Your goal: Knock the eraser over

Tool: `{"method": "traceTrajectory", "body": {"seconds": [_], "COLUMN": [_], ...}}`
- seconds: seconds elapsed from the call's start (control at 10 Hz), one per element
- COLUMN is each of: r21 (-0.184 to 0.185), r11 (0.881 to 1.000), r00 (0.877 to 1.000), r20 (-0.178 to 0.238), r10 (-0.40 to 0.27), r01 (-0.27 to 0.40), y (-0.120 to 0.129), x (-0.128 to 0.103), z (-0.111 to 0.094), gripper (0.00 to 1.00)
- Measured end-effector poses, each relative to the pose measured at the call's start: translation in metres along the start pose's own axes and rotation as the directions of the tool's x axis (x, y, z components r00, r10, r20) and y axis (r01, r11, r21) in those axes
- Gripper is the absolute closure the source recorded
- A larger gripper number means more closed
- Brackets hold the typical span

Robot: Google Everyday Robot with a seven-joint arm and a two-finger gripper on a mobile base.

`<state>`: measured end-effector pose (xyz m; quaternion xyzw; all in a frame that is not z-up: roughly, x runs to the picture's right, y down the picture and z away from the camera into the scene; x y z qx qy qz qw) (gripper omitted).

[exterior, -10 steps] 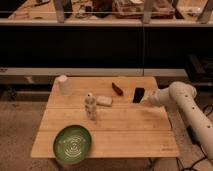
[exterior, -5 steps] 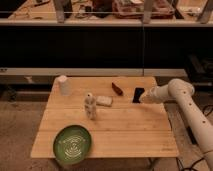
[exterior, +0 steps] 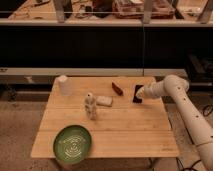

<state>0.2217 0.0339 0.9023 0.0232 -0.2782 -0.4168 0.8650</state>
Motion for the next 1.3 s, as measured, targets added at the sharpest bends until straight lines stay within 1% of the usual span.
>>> {"method": "traceTrajectory", "body": {"seconds": [0.1, 0.2, 0.4, 0.5, 0.6, 0.7, 0.8, 1.1, 1.2, 1.3], "r21": [0.000, -0.008, -0.021, -0.019, -0.012, 0.002, 0.013, 0.024, 0.025, 0.025], "r11": [1.000, 1.000, 0.998, 0.998, 0.999, 0.999, 1.000, 0.999, 0.999, 0.999], "r00": [1.000, 1.000, 0.998, 0.998, 0.998, 0.998, 0.998, 0.995, 0.993, 0.993], "r20": [-0.001, -0.006, -0.018, -0.030, -0.037, -0.046, -0.055, -0.089, -0.105, -0.105], "r10": [-0.009, -0.030, -0.057, -0.058, -0.049, -0.033, -0.011, 0.033, 0.051, 0.051], "r01": [0.009, 0.030, 0.056, 0.058, 0.049, 0.033, 0.012, -0.031, -0.048, -0.048], "y": [-0.003, -0.009, -0.017, -0.023, -0.024, -0.025, -0.020, 0.003, 0.015, 0.015], "x": [0.001, 0.005, 0.014, 0.021, 0.026, 0.032, 0.038, 0.053, 0.059, 0.058], "z": [0.008, 0.021, 0.037, 0.042, 0.042, 0.037, 0.029, 0.000, -0.014, -0.014], "gripper": [1.00, 1.00, 1.00, 1.00, 1.00, 1.00, 1.00, 1.00, 1.00, 0.99]}}
